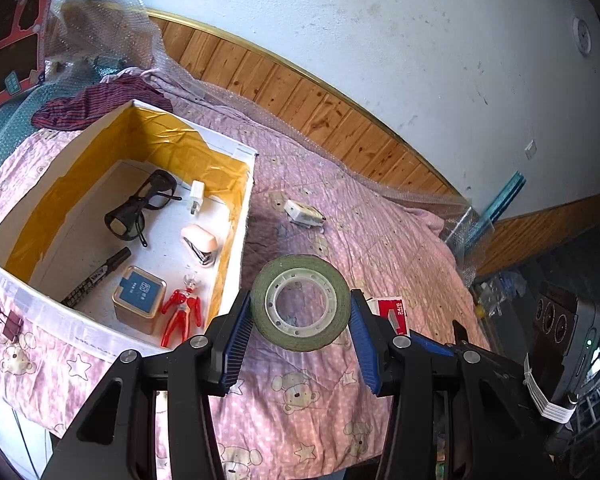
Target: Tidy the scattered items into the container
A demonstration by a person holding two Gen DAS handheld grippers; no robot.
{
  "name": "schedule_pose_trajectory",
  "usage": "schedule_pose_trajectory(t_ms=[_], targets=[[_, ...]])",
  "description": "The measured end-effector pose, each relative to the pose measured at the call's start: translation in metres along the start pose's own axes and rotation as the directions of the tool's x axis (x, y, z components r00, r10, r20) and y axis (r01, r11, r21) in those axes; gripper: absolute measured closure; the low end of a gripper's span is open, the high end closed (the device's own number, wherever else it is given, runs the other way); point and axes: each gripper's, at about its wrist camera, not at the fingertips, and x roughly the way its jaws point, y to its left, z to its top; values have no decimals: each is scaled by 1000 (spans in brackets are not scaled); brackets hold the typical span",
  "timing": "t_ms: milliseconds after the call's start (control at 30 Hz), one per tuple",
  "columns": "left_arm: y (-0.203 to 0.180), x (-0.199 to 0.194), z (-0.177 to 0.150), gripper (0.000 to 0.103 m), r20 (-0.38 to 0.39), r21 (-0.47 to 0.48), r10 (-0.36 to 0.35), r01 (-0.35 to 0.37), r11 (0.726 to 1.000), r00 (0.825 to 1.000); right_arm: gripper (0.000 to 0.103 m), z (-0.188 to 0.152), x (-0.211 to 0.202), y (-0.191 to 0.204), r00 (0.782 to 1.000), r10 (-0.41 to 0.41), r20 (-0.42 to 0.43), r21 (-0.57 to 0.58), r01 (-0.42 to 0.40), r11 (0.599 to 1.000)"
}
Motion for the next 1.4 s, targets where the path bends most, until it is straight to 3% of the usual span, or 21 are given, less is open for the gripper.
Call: schedule_pose_trajectory(t_ms=[300, 833, 1133, 1400], targets=[[27, -13, 14, 55, 37, -53, 27, -25, 998, 999, 59, 23, 14, 23, 999, 41, 5, -50, -40, 998], [98, -27, 55, 55, 88, -154, 177, -162, 975, 980, 59, 73, 49, 59, 993, 120, 16, -148, -117, 982], [128, -2, 72, 55, 11, -147, 266, -262, 954, 964, 59, 104, 97, 77, 988, 153, -31, -205, -156, 966], [148, 20, 78, 54, -56, -140, 328, -332, 933, 943, 59, 136, 159, 76, 984, 133, -119, -222, -157, 962]])
